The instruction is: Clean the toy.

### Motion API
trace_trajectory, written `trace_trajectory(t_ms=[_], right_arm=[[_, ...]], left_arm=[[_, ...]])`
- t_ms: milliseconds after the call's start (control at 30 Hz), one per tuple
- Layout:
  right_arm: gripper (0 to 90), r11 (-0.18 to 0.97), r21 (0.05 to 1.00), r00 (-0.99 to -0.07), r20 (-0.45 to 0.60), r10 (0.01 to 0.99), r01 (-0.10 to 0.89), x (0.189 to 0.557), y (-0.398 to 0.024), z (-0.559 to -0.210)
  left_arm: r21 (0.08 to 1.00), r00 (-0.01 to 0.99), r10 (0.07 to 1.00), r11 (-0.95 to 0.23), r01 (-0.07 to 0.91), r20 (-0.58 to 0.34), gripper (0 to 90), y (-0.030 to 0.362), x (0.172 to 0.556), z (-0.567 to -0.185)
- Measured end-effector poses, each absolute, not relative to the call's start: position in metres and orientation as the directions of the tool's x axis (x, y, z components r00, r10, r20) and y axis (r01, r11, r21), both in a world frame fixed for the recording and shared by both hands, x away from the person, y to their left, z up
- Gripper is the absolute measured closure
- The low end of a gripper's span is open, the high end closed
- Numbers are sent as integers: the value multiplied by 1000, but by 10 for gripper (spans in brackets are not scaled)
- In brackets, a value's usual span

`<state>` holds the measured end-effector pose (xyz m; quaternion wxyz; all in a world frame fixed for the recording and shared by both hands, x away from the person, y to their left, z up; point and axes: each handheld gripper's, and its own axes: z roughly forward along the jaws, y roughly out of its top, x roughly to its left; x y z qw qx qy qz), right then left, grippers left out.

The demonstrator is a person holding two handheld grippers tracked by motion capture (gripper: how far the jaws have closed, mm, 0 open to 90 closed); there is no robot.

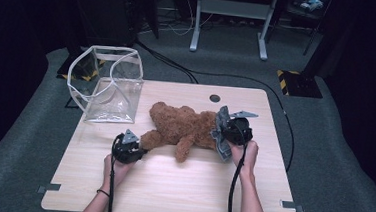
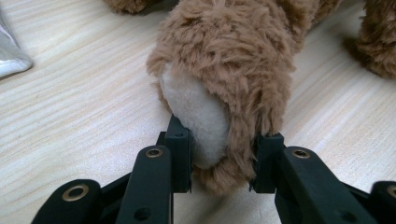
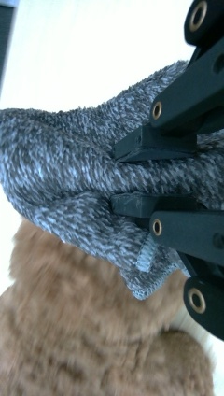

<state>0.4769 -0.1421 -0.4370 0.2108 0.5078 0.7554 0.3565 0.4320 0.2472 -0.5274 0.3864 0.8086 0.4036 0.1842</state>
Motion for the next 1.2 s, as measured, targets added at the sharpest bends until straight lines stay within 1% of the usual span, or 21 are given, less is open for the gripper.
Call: trace_trajectory(t_ms=[33,100,133,300,433,567,633,733,833,933,1000,1200], right_arm=[[757,217,746,-389,62,919,630,479,-148,-444],[757,211,739,-384,69,921,639,480,-149,-446],[757,206,725,-375,78,924,657,482,-152,-454],[758,194,699,-359,96,928,688,486,-153,-469],[757,222,643,-347,73,935,733,492,-149,-489],[756,232,635,-349,63,935,737,493,-148,-490],[756,228,658,-342,48,939,718,490,-151,-482],[756,207,713,-325,30,945,669,481,-154,-458],[756,239,766,-356,-15,934,596,470,-149,-432],[757,282,796,-403,-53,914,535,462,-130,-413],[757,332,800,-446,-92,891,499,460,-113,-405],[756,431,792,-553,-145,821,432,456,-58,-402]], left_arm=[[774,606,795,-376,510,-13,667,247,432,-527],[771,604,797,-378,512,-10,667,247,432,-527],[774,602,798,-376,510,-9,667,247,432,-527],[775,600,800,-375,509,-8,667,246,432,-528],[775,600,800,-375,509,-7,667,246,432,-528],[775,600,800,-375,509,-7,667,246,432,-528],[775,600,800,-375,509,-7,667,246,432,-528],[775,600,800,-376,509,-6,667,246,432,-528],[778,598,802,-370,508,-9,667,246,432,-528],[778,597,802,-369,509,-10,667,246,432,-528],[778,598,802,-370,508,-10,667,246,432,-528],[778,598,802,-370,508,-10,667,246,432,-528]])
